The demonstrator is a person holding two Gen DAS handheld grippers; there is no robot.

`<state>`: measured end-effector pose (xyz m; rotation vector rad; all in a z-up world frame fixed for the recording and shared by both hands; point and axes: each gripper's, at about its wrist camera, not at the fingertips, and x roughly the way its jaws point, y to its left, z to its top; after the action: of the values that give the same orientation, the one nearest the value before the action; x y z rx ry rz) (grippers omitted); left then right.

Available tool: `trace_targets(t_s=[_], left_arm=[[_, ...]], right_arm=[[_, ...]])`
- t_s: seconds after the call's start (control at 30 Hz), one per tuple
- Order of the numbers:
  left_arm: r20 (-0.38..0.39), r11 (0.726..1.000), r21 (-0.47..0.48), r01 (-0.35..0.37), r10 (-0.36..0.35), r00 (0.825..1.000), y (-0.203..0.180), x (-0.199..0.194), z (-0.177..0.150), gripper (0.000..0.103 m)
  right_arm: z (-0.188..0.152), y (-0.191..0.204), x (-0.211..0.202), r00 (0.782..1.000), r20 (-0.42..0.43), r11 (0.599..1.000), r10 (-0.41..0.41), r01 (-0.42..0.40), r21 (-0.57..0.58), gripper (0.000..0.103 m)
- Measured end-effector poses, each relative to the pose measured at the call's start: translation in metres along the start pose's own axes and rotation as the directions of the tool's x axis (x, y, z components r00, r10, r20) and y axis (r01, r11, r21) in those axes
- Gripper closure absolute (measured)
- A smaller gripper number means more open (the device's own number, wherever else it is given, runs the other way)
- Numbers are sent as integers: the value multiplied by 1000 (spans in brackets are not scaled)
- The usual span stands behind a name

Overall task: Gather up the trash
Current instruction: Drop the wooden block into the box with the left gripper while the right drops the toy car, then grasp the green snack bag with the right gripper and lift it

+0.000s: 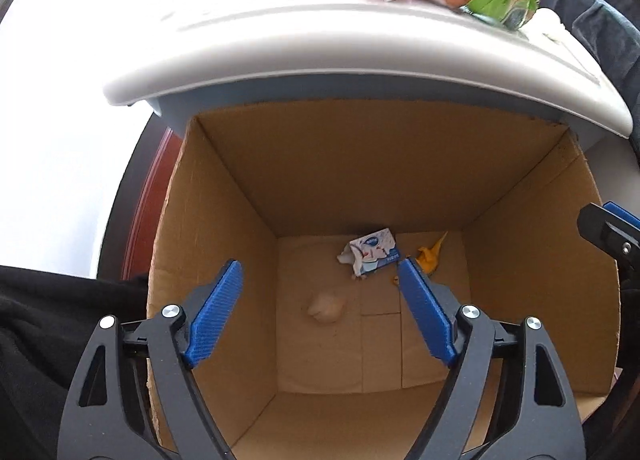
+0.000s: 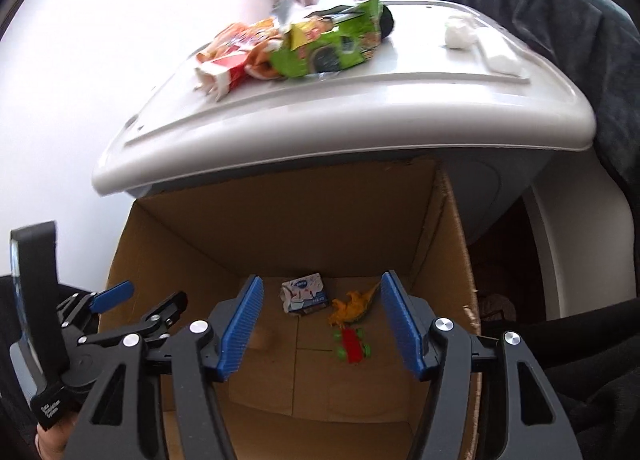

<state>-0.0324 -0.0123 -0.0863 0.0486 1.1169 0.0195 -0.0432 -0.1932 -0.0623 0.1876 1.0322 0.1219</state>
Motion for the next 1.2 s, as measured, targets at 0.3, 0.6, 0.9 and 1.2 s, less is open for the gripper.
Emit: trace_targets(t_s=[0.3, 0.6, 0.9, 1.2], left_arm=[[2, 1000, 18, 10, -10, 1000, -1, -1, 2, 24], [54, 999, -8, 37, -37, 998, 4, -13, 9, 24], [229, 997, 75, -9, -9, 973, -13, -47, 16, 24], [250, 995, 100, 12, -37, 968, -17, -51, 15, 24]], right_arm=[[1, -1, -1, 1000, 3, 1000, -4, 4, 4, 42], [24, -6, -11, 999, 47, 1000, 7, -8, 23, 42], [120, -6, -15, 988, 143, 992, 66, -80, 95, 31], [163, 26, 16, 985, 172, 992, -33, 11, 127, 20]])
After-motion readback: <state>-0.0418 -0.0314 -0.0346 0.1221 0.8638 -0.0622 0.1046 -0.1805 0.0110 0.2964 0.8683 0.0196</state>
